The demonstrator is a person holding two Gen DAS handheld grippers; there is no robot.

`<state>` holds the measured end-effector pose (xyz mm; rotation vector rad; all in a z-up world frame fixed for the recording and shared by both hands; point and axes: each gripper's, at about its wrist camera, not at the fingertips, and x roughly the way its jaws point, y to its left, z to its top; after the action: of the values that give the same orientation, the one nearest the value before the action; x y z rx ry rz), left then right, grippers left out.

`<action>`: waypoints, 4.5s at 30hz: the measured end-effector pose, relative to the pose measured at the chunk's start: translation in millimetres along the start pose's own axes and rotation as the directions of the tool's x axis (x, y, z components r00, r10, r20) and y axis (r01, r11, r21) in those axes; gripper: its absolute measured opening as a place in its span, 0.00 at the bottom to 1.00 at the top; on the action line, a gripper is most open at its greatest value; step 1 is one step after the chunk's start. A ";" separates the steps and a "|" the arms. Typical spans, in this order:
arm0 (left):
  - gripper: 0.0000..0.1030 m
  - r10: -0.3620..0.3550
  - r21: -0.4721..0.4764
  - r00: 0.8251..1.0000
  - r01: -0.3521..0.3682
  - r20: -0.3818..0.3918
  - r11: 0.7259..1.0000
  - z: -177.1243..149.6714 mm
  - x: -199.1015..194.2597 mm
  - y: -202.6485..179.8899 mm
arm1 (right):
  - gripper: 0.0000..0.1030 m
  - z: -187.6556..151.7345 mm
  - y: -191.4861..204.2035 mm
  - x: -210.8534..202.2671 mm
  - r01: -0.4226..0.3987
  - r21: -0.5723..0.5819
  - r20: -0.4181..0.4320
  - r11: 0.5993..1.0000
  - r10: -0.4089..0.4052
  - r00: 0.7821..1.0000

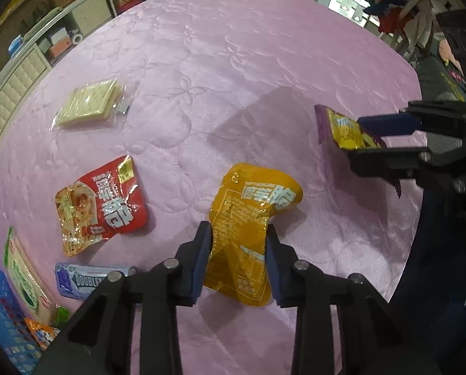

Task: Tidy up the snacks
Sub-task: 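Grasp the yellow-purple chip bag with the right tool while the left tool grasps the orange pouch, then carry both bags over the blue basket and open the right tool, then open the left tool to drop the orange pouch into the basket, then move both open tools back over the remaining snacks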

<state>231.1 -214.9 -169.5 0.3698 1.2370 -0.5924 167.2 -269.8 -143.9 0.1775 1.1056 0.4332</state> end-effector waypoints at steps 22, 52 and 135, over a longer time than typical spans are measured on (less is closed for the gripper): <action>0.08 0.013 -0.119 0.987 0.006 0.160 0.993 -35.6 -39.6 14.1 | 0.52 2.8 51.7 -14.6 0.063 -0.078 0.004 0.995 -0.063 0.998; 0.09 0.357 -0.479 0.860 -0.156 0.364 0.864 -191.9 -237.2 151.2 | 0.52 65.8 310.9 -27.8 -0.077 -0.456 0.112 0.887 0.143 0.983; 0.75 0.333 -0.522 0.885 -0.125 0.325 0.844 -159.3 -211.9 230.2 | 0.94 144.8 289.5 26.6 0.106 -0.344 0.152 0.933 -0.056 0.987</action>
<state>204.0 104.7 -26.8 -0.0377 0.8758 -0.1128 234.3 13.7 -0.1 -0.1514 0.8777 0.5286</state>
